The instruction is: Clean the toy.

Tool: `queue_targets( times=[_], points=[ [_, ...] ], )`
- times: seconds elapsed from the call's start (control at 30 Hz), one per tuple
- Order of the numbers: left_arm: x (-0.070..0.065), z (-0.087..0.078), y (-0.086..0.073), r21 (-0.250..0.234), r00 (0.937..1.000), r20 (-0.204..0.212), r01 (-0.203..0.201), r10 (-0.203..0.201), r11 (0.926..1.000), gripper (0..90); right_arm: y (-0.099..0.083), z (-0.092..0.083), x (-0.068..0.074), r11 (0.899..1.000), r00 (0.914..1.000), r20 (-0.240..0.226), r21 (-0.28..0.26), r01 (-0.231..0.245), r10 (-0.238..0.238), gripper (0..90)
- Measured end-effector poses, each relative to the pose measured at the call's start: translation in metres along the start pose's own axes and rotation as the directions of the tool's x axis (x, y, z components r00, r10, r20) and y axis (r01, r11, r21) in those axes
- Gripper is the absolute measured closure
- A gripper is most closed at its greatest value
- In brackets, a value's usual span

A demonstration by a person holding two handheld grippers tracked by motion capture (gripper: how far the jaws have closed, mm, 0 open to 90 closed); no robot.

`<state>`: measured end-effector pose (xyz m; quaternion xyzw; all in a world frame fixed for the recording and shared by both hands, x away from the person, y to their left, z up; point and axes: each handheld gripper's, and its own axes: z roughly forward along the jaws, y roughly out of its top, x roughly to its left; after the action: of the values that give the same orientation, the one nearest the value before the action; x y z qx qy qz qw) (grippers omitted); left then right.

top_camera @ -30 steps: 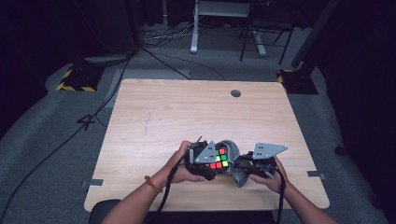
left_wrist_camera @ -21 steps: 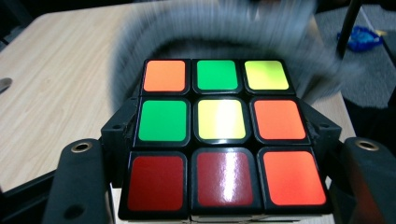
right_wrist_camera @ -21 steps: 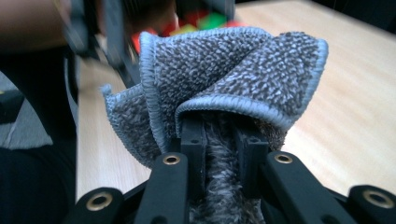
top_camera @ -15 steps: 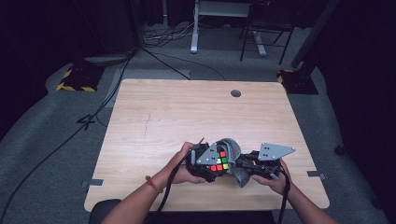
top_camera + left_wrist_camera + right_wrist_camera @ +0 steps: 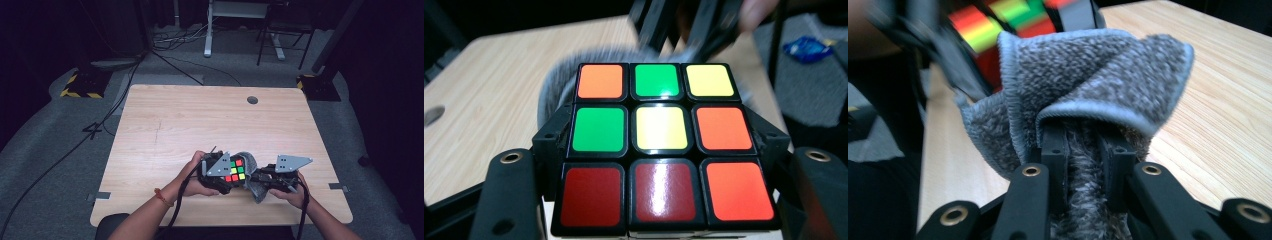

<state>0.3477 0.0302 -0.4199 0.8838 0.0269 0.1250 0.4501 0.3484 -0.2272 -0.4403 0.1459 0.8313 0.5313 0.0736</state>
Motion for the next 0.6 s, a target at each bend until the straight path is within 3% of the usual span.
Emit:
queue_targets(
  times=[0.07,0.23,0.6],
  points=[
    [-0.001,0.006,-0.002,0.026,0.9998,-0.005,-0.019,0.019,0.9995,32.9,0.002,-0.002,0.002,1.0,0.9999,-0.012,-0.014,0.002,-0.002,77.2],
    [0.0,0.008,-0.001,0.024,1.0,-0.001,-0.002,0.002,0.9997,32.9,0.008,-0.007,0.005,1.0,0.9998,0.012,-0.026,0.019,-0.018,77.2],
    [-0.009,0.026,-0.002,0.128,0.9987,-0.019,-0.045,0.048,0.9908,32.9,0.018,0.003,0.012,0.998,0.9984,-0.012,-0.019,0.054,-0.055,77.3]
  ],
)
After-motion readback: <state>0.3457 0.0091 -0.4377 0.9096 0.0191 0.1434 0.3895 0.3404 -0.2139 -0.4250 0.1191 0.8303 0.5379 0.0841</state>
